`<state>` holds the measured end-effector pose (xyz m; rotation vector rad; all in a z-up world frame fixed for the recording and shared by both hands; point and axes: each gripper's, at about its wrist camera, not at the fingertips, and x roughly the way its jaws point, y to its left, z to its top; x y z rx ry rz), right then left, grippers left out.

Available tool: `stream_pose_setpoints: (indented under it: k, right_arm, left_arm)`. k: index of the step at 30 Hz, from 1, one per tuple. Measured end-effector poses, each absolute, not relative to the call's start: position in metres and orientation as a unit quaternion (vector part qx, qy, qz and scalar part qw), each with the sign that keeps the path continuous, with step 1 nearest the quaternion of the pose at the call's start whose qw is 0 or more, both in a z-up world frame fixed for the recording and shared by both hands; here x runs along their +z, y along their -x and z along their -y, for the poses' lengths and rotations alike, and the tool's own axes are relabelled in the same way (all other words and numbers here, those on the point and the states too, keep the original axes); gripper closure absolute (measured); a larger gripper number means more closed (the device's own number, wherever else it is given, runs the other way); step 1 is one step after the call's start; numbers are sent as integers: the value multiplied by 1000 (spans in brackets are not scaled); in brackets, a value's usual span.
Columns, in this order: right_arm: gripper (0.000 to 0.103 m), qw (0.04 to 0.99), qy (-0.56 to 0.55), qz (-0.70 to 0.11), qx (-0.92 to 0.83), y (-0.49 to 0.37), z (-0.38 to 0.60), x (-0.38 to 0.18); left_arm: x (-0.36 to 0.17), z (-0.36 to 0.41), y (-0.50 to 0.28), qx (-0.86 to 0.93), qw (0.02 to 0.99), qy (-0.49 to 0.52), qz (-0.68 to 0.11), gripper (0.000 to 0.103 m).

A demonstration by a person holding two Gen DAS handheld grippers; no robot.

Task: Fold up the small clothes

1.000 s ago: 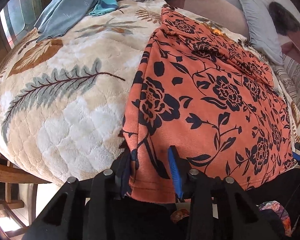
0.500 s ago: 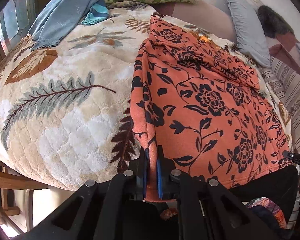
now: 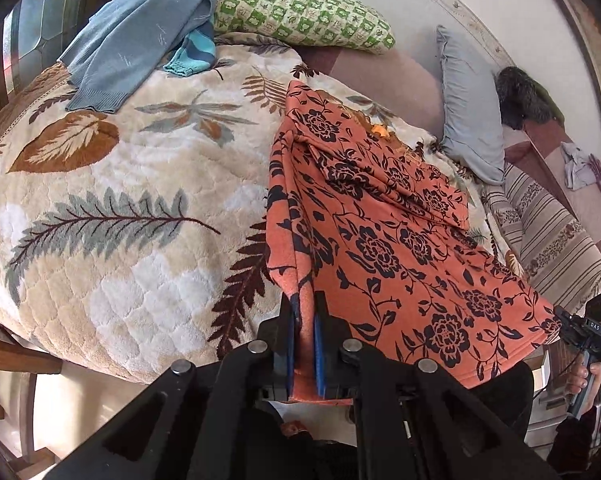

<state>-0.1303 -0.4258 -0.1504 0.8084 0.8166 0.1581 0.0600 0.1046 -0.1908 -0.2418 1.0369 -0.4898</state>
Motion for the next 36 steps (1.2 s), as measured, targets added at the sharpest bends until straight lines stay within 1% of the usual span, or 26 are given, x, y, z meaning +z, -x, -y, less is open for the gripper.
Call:
stream_pose_setpoints:
  k: [3,7,8,10,11,14,18,20,21,22,23,24,26,29,31,32,35,36]
  right_arm:
    - [100,835,-394,-374,95,118,426,-143]
    - [100,841,-399,-349,111,82,436,-121]
    - [100,845,-385,-355,105,70,438,-116]
    - [99,853,-324,-405,57,43,436,-116]
    - [95,849,-308,-427,42,33,435,-123]
    - [95,816,-310,-486,39,23,430,-156]
    - [94,801,-277,-531,-4,51,416,-207]
    - [93,790,-281,-544,-14,69,413,-231]
    - [91,787,-287,-546,-21,79,412,-241]
    - [88,787,-288,-545,-28,86,411,-247]
    - [77,787,-292,-543,-32,92,410,-253]
    - [57,783,-307,-539,-33,97,411,-260]
    - [26,772,-355,-526,-35,105,416,-272]
    - [26,770,-384,-510,-23,109,412,-278]
    - [31,759,-382,-526,-25,109,405,-287]
    - [41,755,-379,-535,-25,107,400,-292]
    - [83,741,-368,-562,-9,100,384,-303]
    - [90,742,-361,-565,-8,101,378,-303]
  left_arm:
    - [-179,-98,-80,-236,833,111,-487,95]
    - [-163,-87,-120,-243,833,113,-484,95]
    - [-161,-84,-128,-239,834,109,-485,95]
    - [-158,-82,-137,-240,836,109,-482,95]
    - [-159,-81,-137,-242,835,109,-481,95]
    - [-167,-83,-126,-240,837,98,-481,95]
    - [-181,-98,-105,-236,830,120,-490,95]
    - [-184,-105,-96,-233,828,127,-494,95]
    - [-185,-107,-92,-232,827,129,-495,95]
    - [-185,-109,-89,-232,827,131,-495,95]
    - [-185,-110,-86,-231,827,132,-495,95]
    - [-185,-111,-83,-230,828,133,-493,95]
    - [-182,-112,-77,-231,830,138,-489,95]
    - [-173,-110,-69,-235,835,136,-479,95]
    - [-168,-108,-66,-238,837,136,-474,95]
    - [-166,-108,-65,-239,838,136,-472,95]
    - [-161,-108,-64,-240,839,136,-469,95]
    - [-160,-109,-64,-240,840,136,-468,95]
